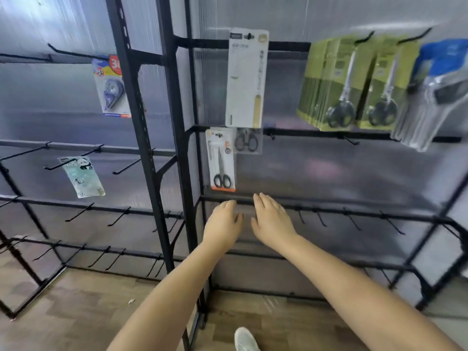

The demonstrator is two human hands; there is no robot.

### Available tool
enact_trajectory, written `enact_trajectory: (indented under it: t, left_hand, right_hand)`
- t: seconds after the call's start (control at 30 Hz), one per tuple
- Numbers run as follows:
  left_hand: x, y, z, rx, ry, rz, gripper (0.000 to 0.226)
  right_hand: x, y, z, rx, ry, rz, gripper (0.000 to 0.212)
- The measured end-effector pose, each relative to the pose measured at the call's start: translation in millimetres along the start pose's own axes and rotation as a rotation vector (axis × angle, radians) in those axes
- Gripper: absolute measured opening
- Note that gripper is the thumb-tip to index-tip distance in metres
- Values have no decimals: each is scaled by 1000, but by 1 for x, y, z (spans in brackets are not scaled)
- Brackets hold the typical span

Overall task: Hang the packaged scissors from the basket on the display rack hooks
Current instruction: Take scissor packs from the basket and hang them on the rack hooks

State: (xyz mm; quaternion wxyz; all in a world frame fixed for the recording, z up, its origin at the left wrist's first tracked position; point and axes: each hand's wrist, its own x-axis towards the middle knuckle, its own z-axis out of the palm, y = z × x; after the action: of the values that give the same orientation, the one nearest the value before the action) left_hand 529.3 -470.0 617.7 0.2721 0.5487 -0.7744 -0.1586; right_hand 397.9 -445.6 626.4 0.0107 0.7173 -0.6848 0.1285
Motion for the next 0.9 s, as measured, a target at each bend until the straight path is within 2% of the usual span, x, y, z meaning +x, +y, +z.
enact_trajectory:
  t: [0.07, 0.17, 0.27, 0.4, 0.7, 0.9]
  left_hand:
    - [-18, 25, -3, 13, -35, 45, 43]
    - [-35, 62, -5, 21, -89, 107, 27]
    - [-44, 100, -1, 49, -155, 132, 35]
    - [-55, 155, 23, 63, -255, 226, 26]
    - [-113, 284, 132, 69, -463, 455, 39]
    - [-195, 368, 224, 76, -701, 576, 37]
  right_hand:
    - [-24, 13, -13, 12, 24, 60, 62]
    - [-58, 32, -36, 38, 36, 158, 60]
    - [-91, 56, -61, 39, 43, 244, 61]
    - [-133, 102, -88, 17, 78, 346, 61]
    - [-280, 218, -92, 77, 127, 671, 56]
    - [-424, 299, -72, 156, 75, 973, 51]
